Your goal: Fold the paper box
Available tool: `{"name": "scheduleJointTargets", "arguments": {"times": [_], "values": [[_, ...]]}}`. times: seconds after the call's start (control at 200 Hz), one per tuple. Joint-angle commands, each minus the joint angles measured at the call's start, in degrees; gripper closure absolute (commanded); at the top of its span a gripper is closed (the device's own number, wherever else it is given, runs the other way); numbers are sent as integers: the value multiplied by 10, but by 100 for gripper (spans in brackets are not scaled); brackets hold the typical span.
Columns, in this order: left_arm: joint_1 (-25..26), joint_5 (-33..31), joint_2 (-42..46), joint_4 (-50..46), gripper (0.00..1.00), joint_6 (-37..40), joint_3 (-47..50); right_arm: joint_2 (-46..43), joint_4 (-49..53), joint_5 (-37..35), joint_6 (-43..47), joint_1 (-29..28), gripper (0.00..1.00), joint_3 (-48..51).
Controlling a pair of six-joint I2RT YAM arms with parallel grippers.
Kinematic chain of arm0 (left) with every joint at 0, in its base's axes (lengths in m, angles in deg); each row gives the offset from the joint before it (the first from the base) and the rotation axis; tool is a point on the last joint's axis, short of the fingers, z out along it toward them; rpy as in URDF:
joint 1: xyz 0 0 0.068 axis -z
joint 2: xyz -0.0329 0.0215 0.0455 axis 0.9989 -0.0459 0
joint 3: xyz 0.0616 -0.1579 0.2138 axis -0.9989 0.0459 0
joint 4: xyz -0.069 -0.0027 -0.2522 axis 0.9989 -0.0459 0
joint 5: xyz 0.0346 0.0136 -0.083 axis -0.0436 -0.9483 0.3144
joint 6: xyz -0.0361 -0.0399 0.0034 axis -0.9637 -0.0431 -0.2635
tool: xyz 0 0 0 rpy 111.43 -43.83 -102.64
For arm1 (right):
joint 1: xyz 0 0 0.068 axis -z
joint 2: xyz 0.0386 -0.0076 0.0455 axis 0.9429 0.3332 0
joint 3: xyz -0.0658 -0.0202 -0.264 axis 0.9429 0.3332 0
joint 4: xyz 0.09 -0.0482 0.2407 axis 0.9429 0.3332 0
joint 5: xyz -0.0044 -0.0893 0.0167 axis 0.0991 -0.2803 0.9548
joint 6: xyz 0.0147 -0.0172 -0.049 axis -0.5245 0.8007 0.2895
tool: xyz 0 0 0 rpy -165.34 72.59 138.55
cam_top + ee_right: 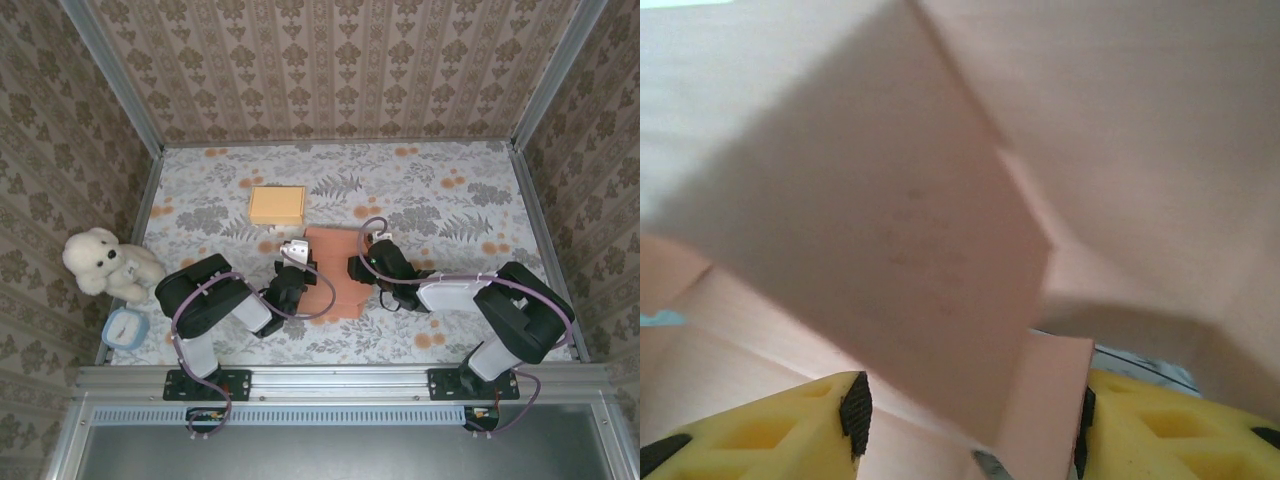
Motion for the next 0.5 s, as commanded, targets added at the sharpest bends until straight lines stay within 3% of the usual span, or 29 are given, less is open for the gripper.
{"name": "scheduleJointTargets", "arguments": {"times": [0.0,0.36,0.495], "values": [[-3,7,2,12,100,-16,-2,5,-52,55,0,-2,45,-5],[-2,12,0,11,100,-19,-9,77,-71,71,-20,-9,46,-25],[-3,11,0,10,100,-15,-8,63,-72,67,-15,-11,46,-20]]}}
